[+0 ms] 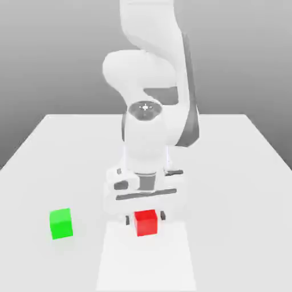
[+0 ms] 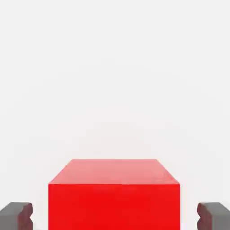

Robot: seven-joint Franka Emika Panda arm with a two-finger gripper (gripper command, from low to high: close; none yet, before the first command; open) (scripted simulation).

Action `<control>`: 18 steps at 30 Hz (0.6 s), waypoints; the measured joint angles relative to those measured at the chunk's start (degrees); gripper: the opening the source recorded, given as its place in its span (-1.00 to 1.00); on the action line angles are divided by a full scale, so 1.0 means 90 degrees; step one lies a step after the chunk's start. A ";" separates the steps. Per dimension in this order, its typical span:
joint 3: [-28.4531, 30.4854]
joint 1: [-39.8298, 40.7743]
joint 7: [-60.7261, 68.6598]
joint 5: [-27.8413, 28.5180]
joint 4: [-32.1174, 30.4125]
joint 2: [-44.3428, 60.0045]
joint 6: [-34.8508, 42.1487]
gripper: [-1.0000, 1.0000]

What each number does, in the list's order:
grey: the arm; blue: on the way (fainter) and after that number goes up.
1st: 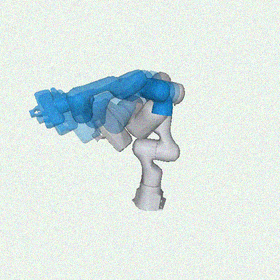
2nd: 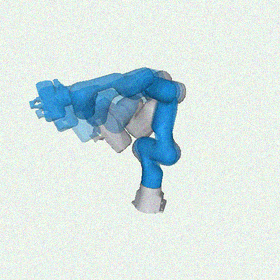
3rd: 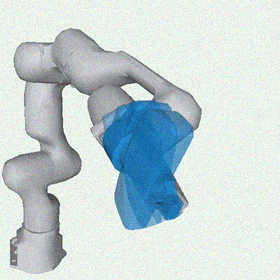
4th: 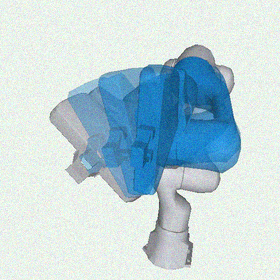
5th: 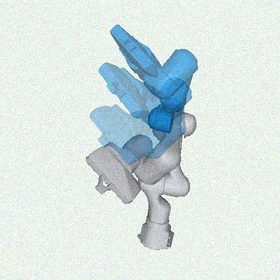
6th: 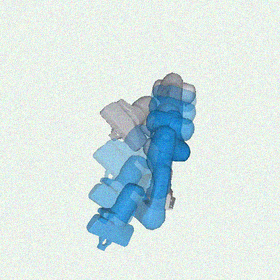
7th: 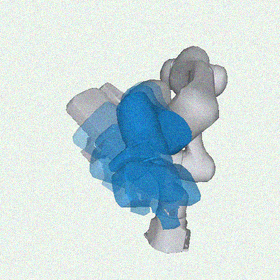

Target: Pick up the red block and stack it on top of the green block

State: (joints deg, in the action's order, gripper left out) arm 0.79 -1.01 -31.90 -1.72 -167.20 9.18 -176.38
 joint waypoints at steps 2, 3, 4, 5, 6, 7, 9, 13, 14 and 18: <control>-0.0002 0.0003 -0.0011 0.0011 0.0000 0.0000 0.0003 -1.00; -0.0026 0.0027 -0.0008 0.0009 0.0012 0.0096 -0.0080 -1.00; -0.0020 0.0023 -0.0015 0.0019 0.0003 0.0028 -0.0023 -1.00; -0.0001 0.0011 -0.0034 0.0046 -0.0019 -0.0120 0.0105 -1.00; 0.0017 0.0004 -0.0061 0.0084 -0.0046 -0.0310 0.0268 -1.00; 0.0027 0.0005 -0.0089 0.0124 -0.0075 -0.0520 0.0448 -1.00; 0.0015 0.0035 -0.0133 0.0187 -0.0138 -0.0966 0.0832 -1.00; 0.0092 0.0144 -0.0320 0.0246 -0.0192 -0.1741 0.1549 -1.00; 0.0167 0.0282 -0.0508 0.0257 -0.0133 -0.1795 0.1658 -1.00; 0.0545 0.0968 -0.1450 0.0325 0.0188 -0.1834 0.2005 -1.00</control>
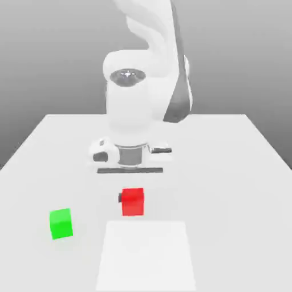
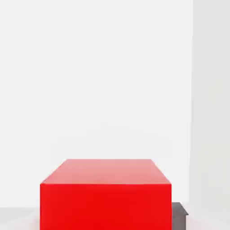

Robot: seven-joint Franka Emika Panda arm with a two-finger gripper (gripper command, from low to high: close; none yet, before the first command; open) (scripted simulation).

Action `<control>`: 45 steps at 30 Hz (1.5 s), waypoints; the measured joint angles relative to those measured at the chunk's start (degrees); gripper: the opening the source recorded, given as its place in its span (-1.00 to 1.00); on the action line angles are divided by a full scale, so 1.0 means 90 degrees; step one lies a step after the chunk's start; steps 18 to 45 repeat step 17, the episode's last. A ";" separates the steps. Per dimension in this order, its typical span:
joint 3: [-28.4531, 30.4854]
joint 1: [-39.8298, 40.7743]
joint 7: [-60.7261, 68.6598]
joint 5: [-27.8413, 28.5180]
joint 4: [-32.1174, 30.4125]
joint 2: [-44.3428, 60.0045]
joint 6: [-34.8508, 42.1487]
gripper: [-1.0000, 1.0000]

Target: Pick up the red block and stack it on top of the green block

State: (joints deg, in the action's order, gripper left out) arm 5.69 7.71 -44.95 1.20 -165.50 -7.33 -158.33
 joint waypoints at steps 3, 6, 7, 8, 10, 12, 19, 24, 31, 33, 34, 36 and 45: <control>0.0310 0.0539 -0.0758 0.0078 0.0258 0.0011 0.0241 -1.00; 0.0629 0.1073 -0.1523 0.0169 0.0515 0.0035 0.0475 -1.00; 0.0744 0.1260 -0.1797 0.0209 0.0605 0.0035 0.0566 -1.00; 0.0816 0.1339 -0.1911 0.0183 0.0660 0.0128 0.0528 -1.00; 0.0888 0.1361 -0.1891 0.0013 0.0716 0.0463 0.0251 -1.00; 0.0839 0.1370 -0.1726 -0.0252 0.0744 0.0874 -0.0123 -1.00; 0.0663 0.1462 -0.1442 -0.0663 0.0767 0.1475 -0.0676 1.00; 0.0663 0.1462 -0.1442 -0.0663 0.0767 0.1475 -0.0676 1.00; 0.0663 0.1462 -0.1442 -0.0663 0.0767 0.1475 -0.0676 1.00; 0.0663 0.1462 -0.1442 -0.0663 0.0767 0.1475 -0.0676 1.00; 0.0663 0.1462 -0.1442 -0.0663 0.0767 0.1475 -0.0676 1.00; 0.0663 0.1462 -0.1442 -0.0663 0.0767 0.1475 -0.0676 1.00; 0.0663 0.1462 -0.1442 -0.0663 0.0767 0.1475 -0.0676 1.00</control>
